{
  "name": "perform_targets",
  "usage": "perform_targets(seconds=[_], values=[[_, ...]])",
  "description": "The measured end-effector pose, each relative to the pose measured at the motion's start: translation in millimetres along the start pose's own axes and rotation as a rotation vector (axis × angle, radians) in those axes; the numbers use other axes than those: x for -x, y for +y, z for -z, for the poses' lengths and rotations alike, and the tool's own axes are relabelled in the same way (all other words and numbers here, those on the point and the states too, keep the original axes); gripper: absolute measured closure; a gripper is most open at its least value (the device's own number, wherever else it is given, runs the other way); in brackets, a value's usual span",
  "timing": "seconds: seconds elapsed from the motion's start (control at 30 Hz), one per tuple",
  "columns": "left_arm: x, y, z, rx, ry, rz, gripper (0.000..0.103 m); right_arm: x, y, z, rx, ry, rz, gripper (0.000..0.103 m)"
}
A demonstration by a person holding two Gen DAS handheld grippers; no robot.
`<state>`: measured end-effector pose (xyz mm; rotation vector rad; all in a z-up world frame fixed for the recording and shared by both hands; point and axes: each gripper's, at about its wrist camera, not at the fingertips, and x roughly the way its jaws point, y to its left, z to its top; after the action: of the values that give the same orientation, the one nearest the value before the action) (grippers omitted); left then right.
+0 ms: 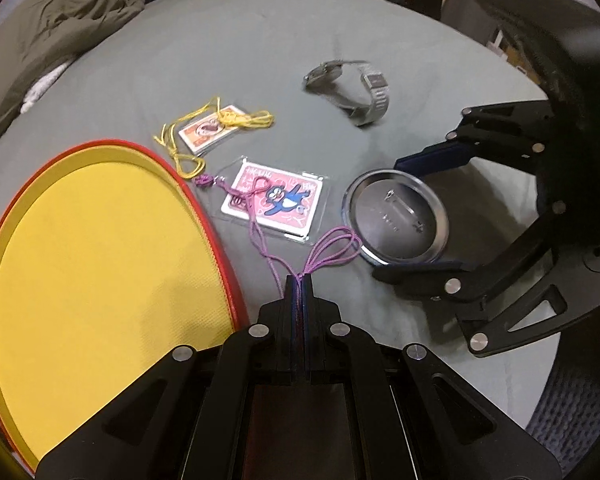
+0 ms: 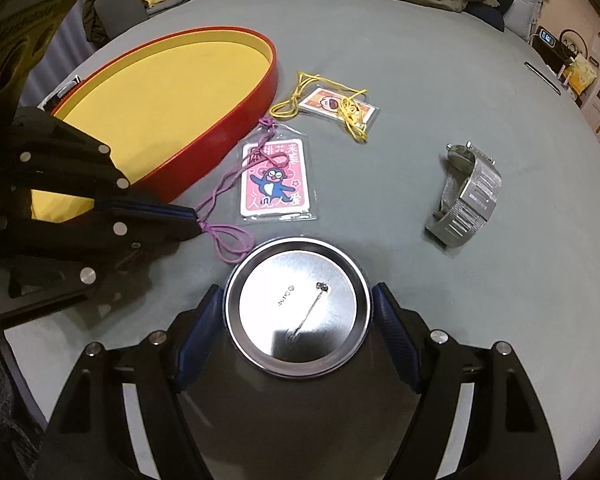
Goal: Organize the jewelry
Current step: 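Open both tools to release the silver badge and pink card on the bed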
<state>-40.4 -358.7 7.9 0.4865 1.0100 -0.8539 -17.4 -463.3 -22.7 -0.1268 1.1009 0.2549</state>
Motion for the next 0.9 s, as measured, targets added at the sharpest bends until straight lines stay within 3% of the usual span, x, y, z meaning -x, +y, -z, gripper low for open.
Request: perform_targets(seconds=[0.07, 0.13, 0.23, 0.37, 0.43, 0.63, 0.9], values=[[5, -2, 1, -0.007, -0.020, 0.007, 0.087, 1, -1, 1, 0.006, 0.001, -0.002, 0.031], [12, -6, 3, -0.011, -0.049, 0.037, 0.058, 2, -1, 1, 0.014, 0.003, 0.008, 0.026], [25, -14, 4, -0.030, -0.103, 0.012, 0.029, 7, -1, 3, 0.022, 0.008, 0.012, 0.023], [45, -18, 8, -0.031, -0.171, -0.011, 0.019, 17, -4, 5, 0.001, 0.001, 0.000, 0.021], [57, -13, 16, 0.009, -0.205, -0.045, 0.014, 25, -3, 8, -0.007, -0.014, -0.007, 0.014], [92, 29, 59, 0.216, -0.277, -0.215, 0.008, 53, 21, 2, -0.017, -0.108, -0.057, 0.009], [138, 98, 127, 0.510, -0.304, -0.374, 0.007, 37, 87, -18, 0.021, -0.086, -0.029, 0.009]])
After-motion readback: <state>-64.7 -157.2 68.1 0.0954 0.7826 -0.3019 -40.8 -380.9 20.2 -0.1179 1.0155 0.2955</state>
